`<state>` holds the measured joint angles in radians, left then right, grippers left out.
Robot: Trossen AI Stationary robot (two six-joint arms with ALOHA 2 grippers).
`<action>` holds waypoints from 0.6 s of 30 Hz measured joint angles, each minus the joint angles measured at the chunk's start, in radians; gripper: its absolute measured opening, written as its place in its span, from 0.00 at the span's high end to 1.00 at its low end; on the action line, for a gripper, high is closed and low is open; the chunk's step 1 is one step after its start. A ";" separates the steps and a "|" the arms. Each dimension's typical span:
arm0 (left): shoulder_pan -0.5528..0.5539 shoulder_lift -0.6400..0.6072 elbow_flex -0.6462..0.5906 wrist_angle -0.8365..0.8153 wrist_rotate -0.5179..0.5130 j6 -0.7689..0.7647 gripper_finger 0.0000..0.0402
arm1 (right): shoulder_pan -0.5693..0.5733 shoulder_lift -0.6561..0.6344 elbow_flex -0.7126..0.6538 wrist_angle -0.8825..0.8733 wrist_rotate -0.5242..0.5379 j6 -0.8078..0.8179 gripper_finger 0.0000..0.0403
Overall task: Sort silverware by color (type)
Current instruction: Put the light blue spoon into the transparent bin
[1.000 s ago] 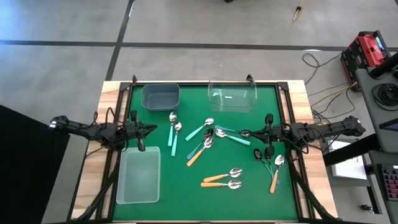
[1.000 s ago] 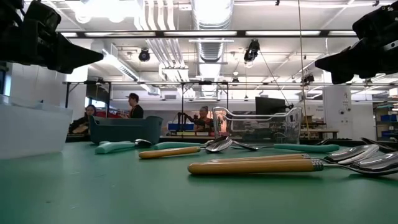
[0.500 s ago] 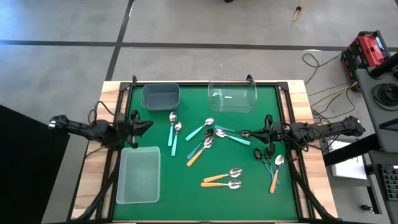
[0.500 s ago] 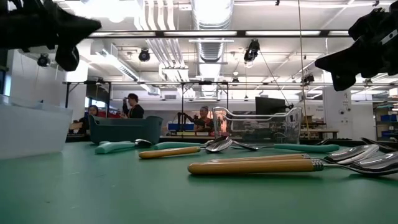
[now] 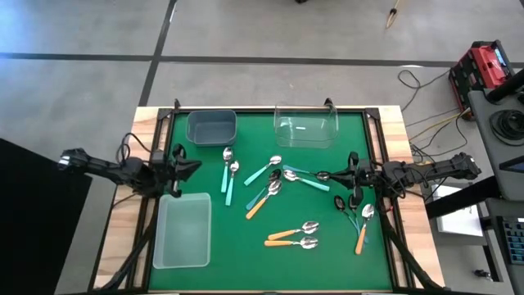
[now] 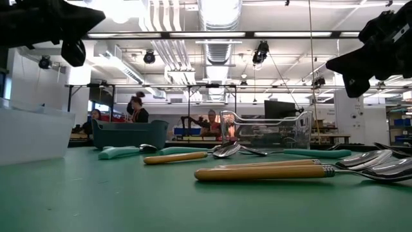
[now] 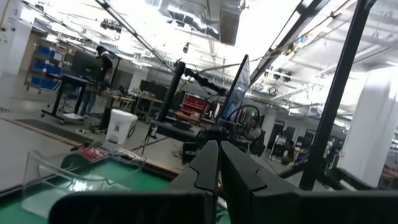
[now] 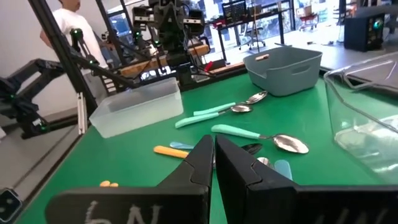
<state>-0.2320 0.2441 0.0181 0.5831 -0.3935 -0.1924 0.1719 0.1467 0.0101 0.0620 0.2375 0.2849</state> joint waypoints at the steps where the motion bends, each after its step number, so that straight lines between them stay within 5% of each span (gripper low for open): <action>1: 0.000 0.006 0.000 0.000 0.000 0.000 1.00 | 0.000 0.000 0.000 0.000 0.000 0.008 0.98; 12: 0.000 0.120 0.000 0.006 0.000 -0.091 1.00 | 0.000 0.000 0.000 0.015 -0.003 0.194 0.98; 18: 0.000 0.197 0.000 0.107 -0.008 -0.116 1.00 | 0.000 0.014 0.000 0.164 -0.036 0.182 0.98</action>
<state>-0.2321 0.4415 0.0181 0.6899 -0.4015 -0.3084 0.1722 0.1603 0.0101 0.2256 0.2014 0.4671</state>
